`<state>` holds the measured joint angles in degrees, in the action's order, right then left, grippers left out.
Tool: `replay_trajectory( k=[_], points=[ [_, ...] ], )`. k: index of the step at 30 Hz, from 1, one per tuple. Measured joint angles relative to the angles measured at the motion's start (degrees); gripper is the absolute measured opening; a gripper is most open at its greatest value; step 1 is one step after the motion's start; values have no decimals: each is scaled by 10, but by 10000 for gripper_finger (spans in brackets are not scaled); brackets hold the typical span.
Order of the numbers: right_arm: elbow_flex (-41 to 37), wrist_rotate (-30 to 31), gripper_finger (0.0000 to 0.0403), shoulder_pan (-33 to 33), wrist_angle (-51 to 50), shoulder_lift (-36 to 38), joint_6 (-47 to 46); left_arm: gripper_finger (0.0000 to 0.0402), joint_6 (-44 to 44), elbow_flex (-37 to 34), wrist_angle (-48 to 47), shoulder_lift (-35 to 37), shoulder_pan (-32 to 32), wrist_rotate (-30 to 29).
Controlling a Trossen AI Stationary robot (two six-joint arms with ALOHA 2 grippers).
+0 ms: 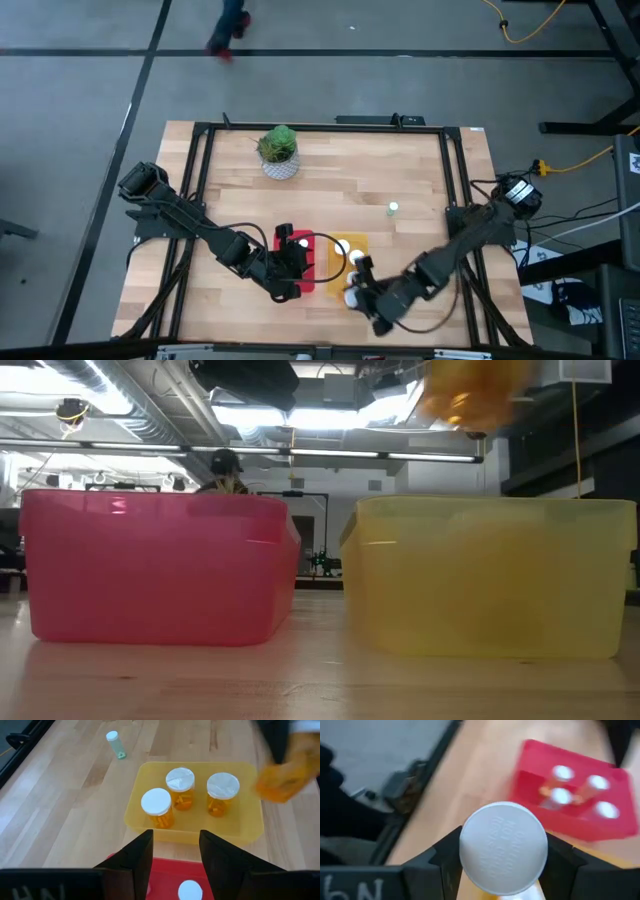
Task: Pick and place medicine bottles into bin by pill shape (circle, oval)
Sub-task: Put the orange capsule bottle into the yellow bin
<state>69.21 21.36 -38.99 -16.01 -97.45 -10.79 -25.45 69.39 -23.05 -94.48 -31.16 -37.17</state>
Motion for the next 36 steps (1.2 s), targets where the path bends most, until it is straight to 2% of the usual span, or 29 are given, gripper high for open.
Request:
replay_trajectory(
  k=[6, 12, 26, 36],
  points=[
    [0, -69, 201, 64, -1, -1, -17, 153, 1, 0, 0, 0, 0, 0],
    [1, -100, 201, 104, -9, -15, -24, 153, 1, 0, -3, 0, 0, 0],
    [0, -106, 205, 137, -27, -73, -25, 153, 2, 0, -5, 0, 0, 0],
    [0, -105, 212, 143, -35, -82, -40, 153, 2, 0, -5, 0, 0, -1]
  ],
)
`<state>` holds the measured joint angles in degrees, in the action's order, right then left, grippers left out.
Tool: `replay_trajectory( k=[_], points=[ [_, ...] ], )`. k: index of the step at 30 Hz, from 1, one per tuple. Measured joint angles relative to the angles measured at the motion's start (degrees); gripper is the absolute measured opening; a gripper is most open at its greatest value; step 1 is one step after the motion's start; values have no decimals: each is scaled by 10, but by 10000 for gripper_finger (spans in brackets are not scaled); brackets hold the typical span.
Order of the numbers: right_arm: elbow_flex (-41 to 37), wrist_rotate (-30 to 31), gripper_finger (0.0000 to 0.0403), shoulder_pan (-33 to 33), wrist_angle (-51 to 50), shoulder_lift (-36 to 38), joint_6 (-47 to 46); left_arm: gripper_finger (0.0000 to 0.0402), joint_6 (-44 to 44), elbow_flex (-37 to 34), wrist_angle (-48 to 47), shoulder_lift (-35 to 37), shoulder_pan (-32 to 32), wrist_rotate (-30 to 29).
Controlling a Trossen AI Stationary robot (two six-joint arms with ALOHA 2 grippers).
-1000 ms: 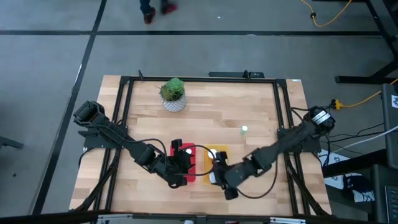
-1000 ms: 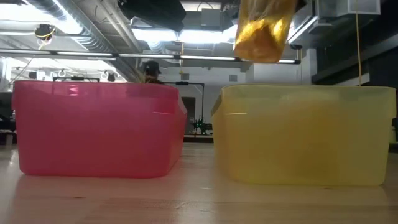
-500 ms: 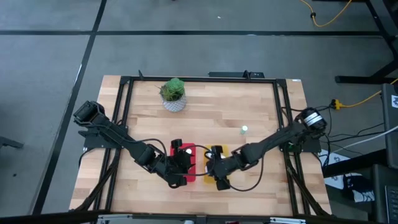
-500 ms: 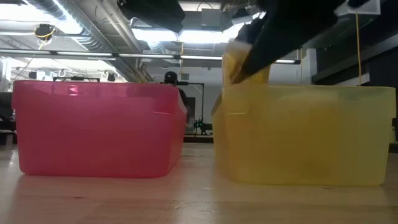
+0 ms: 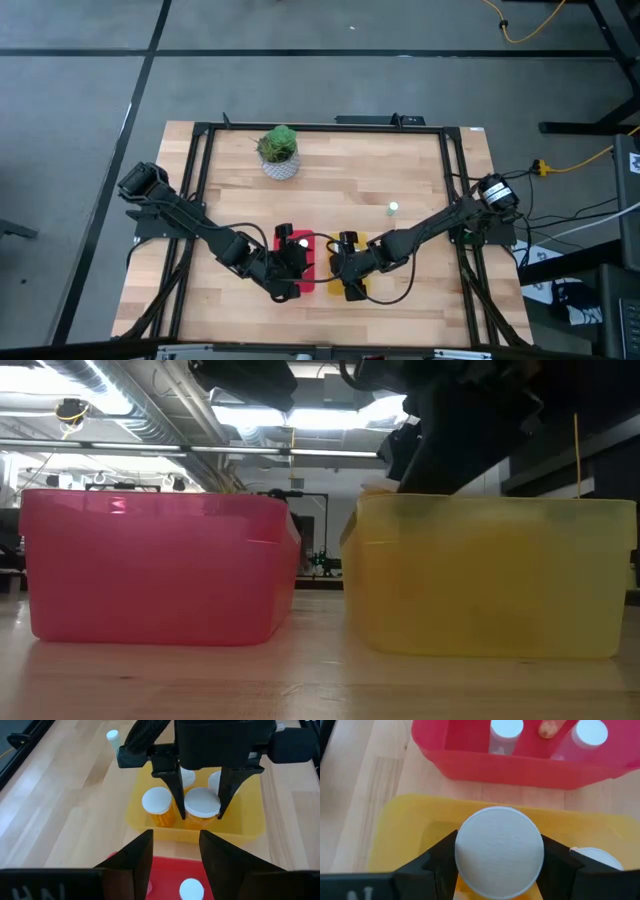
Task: Pick and place medicine bottles into bin by pill shape (circle, oval)
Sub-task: Put the orange capsule bottle into the yellow bin, then put the blue tablet bottle into the red bin
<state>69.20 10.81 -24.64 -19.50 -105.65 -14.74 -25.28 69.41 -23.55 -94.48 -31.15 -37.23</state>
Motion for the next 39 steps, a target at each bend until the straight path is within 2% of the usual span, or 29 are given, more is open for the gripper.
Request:
replay_trajectory(
  k=[26, 35, 39],
  points=[
    [0, 0, 227, 0, -1, 0, -26, 153, 0, 0, 0, 0, 0, 0],
    [0, 0, 290, 0, -1, 1, -31, 153, 0, 0, 0, 0, 0, 0],
    [0, -3, 303, 0, -1, 1, -31, 153, 0, 0, 0, 0, 0, 0]
  ],
)
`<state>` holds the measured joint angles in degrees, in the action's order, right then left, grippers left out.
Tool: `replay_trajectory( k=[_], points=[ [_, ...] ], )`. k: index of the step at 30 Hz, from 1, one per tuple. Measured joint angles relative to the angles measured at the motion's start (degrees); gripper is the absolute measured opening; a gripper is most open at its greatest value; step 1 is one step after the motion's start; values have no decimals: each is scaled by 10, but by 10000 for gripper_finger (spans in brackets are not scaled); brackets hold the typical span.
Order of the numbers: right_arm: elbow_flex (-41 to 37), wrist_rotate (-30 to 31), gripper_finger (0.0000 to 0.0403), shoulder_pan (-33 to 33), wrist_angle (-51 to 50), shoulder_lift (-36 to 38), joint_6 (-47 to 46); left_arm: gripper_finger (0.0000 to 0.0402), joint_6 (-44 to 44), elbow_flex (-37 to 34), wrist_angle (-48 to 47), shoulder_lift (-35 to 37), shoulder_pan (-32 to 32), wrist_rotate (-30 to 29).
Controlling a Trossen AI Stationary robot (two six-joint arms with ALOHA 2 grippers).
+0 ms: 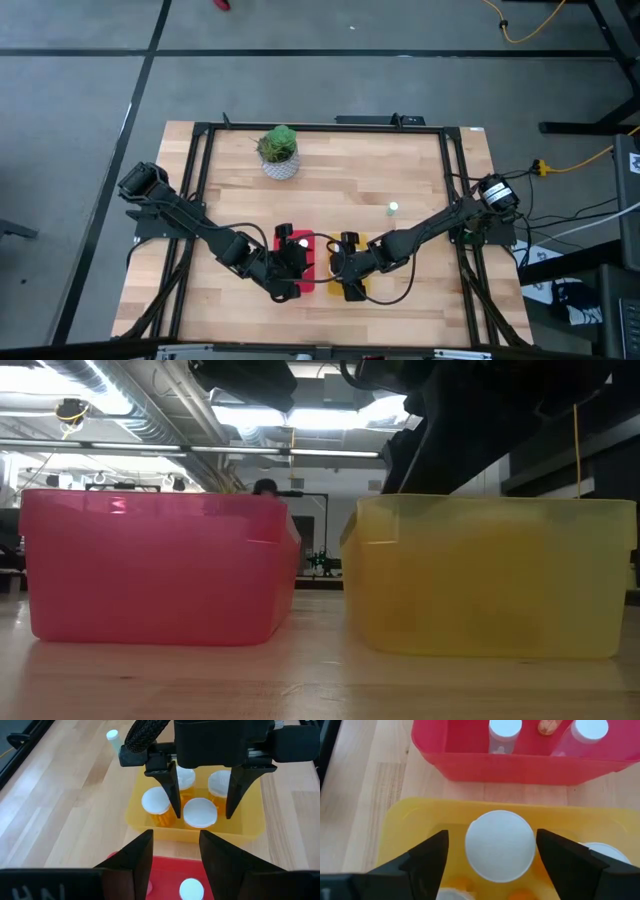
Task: Pick and place medicine bottles into bin by pill shape (circle, oval)
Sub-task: Put the blue tablet bottle into the red bin
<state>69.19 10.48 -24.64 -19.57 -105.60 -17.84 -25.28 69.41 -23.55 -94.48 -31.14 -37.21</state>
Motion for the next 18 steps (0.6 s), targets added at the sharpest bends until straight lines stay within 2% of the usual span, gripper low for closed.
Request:
replay_trajectory(
  k=[10, 18],
  points=[
    [0, 18, 304, 0, 1, 7, -1, 153, 0, 0, 0, 0, 0, 0],
    [0, 1, 304, -3, -3, 46, -22, 153, 0, 0, 0, 0, 0, 0]
  ],
)
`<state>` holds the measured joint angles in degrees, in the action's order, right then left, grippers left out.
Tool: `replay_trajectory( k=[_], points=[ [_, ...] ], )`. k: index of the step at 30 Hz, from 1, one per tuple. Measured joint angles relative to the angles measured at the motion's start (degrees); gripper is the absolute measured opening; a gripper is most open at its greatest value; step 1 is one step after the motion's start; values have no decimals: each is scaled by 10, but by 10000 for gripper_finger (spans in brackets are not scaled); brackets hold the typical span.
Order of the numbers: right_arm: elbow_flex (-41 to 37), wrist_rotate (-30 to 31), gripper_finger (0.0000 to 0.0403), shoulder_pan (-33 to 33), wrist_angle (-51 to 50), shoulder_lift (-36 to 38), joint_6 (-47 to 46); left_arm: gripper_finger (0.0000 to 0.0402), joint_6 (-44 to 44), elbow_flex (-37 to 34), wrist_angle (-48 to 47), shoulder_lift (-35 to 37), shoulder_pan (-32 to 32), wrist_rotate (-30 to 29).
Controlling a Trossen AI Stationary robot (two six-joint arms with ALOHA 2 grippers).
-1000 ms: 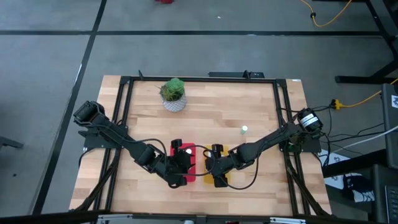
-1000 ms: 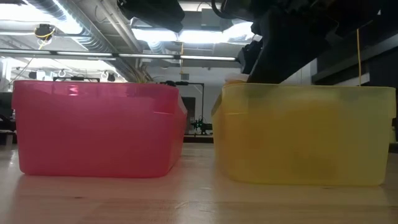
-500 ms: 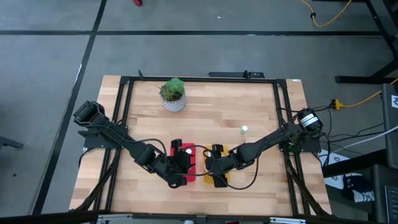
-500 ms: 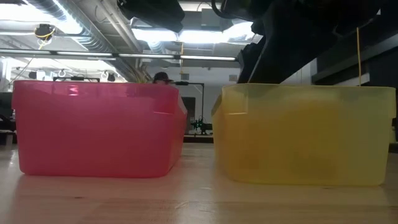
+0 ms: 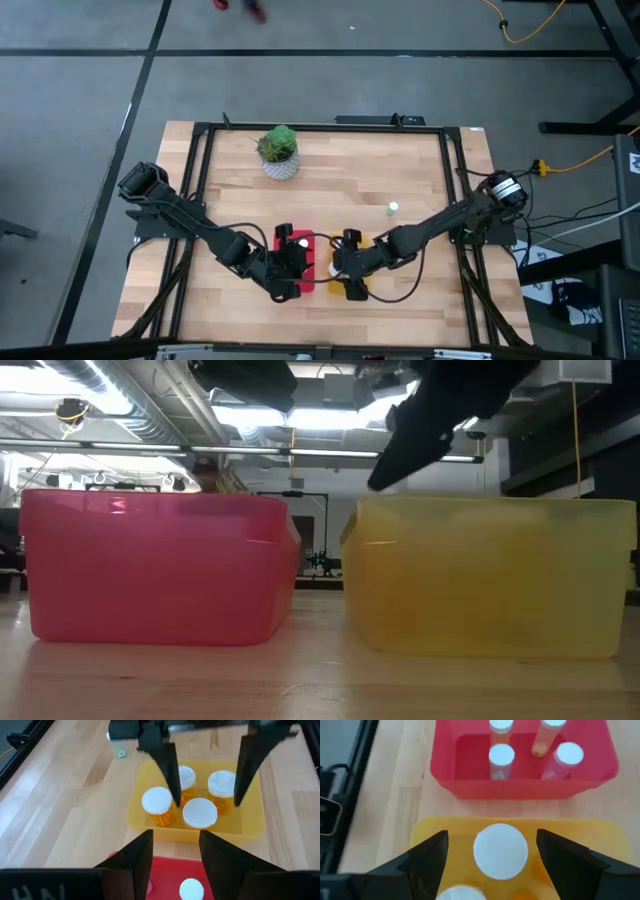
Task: Pick and place medicine bottles into bin by pill shape (circle, oval)
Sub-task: Put the blue tablet bottle into the red bin
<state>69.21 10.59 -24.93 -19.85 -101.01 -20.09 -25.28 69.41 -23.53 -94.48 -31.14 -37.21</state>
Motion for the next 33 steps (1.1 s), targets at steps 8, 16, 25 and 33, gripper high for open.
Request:
replay_trajectory(
  k=[8, 16, 25, 33],
  points=[
    [1, 3, 304, 0, -104, 42, -94, 153, 0, 0, 0, 0, 0, 0],
    [1, 61, 304, -9, -240, 85, -185, 153, 0, 0, 0, 0, 0, 0],
    [1, 168, 304, -34, -415, 144, -305, 153, 0, 0, 0, 0, 0, 0],
    [-2, 230, 303, -46, -589, 155, -470, 153, 0, 0, 0, 0, 0, 0]
  ],
)
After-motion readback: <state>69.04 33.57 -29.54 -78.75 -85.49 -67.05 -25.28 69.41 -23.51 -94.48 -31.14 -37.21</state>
